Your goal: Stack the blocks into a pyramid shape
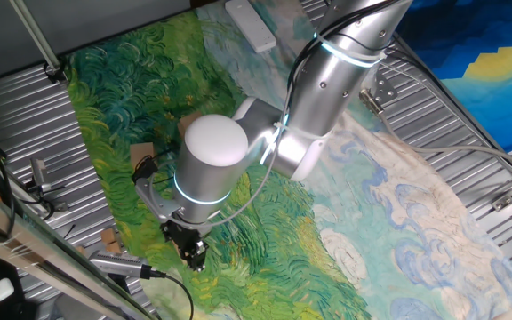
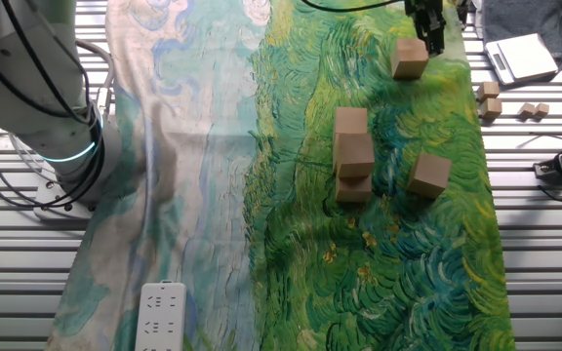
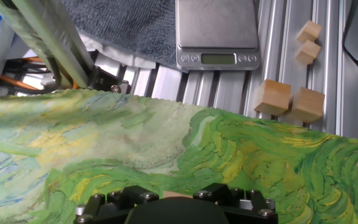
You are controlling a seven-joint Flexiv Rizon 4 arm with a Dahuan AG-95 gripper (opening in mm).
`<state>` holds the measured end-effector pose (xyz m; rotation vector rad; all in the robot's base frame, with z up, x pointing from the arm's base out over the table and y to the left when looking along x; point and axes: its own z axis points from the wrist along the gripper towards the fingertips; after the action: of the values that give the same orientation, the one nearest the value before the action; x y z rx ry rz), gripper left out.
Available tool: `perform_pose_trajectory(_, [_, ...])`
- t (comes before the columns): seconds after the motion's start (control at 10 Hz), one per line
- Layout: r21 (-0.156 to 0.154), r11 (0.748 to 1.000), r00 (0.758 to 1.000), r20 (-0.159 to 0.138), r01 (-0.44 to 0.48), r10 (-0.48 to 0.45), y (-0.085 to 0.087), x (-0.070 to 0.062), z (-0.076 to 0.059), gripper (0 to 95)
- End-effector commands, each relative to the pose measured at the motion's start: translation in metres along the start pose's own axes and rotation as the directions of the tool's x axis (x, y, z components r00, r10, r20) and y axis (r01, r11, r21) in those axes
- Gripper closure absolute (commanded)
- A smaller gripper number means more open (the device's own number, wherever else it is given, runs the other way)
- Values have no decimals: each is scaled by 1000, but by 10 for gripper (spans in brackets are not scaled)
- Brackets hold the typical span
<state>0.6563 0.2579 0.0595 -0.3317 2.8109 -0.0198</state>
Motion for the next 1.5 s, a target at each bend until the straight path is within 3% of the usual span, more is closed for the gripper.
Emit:
perform_pose_trajectory(0.1, [0,1000,1000,-1,-3,3,0,0,-1,190])
perform_pose_trajectory(0.2, [2,1000,1000,-1,-3,3,0,0,-1,380])
perform_pose_trajectory(0.6, [18,1000,1000,-2,-10,10,0,0,-1,380])
perform_pose_trajectory(1.5, [4,1000,1000,-13,10,-10,5,-8,-6,380])
